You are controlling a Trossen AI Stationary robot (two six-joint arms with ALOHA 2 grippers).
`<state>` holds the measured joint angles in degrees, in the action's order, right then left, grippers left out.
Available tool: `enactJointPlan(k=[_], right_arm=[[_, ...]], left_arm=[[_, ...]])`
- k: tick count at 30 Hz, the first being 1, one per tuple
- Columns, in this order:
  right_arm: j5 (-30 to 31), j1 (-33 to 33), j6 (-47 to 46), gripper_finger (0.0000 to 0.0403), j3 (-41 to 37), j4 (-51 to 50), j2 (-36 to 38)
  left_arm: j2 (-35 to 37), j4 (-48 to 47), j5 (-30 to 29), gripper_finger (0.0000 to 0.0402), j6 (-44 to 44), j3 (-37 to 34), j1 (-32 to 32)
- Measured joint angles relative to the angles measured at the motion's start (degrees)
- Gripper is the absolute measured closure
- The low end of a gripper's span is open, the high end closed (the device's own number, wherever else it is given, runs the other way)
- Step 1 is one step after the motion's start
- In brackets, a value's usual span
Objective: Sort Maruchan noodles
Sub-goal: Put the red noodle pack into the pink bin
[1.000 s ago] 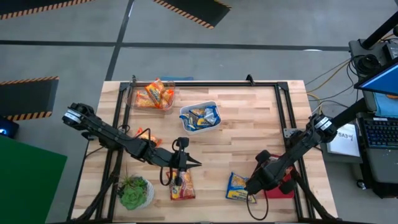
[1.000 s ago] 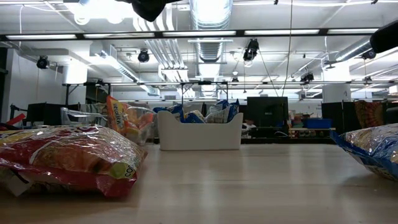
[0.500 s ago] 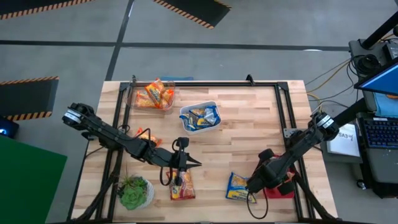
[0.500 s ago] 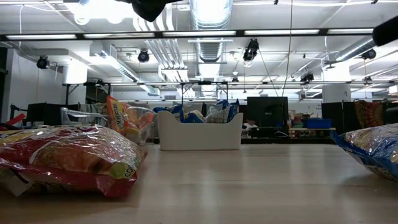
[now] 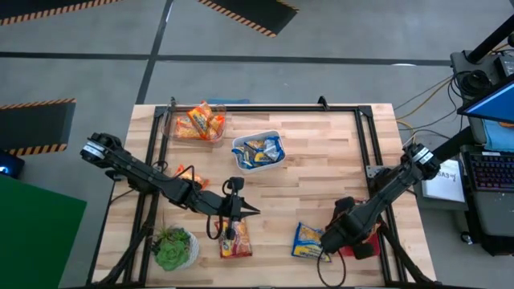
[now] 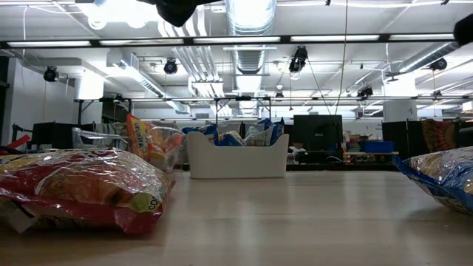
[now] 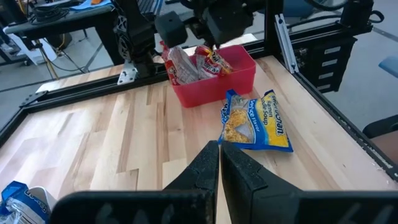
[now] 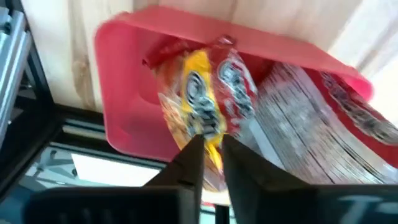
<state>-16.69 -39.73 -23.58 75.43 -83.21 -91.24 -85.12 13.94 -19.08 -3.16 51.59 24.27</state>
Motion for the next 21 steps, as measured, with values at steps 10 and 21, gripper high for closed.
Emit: enactJointPlan(k=[10, 21], right_arm=[[-0.01, -3.06, -6.21, 0.0394, -8.25, 9.06, 0.0], [0.22, -3.41, -9.42, 0.0394, -10.85, 13.77, 0.07]], left_arm=[[0.02, -0.4, 0.06, 0.0402, 0.7, 0.0, 0.0], [0.02, -0.34, 0.08, 0.0402, 0.72, 0.0, 0.0]])
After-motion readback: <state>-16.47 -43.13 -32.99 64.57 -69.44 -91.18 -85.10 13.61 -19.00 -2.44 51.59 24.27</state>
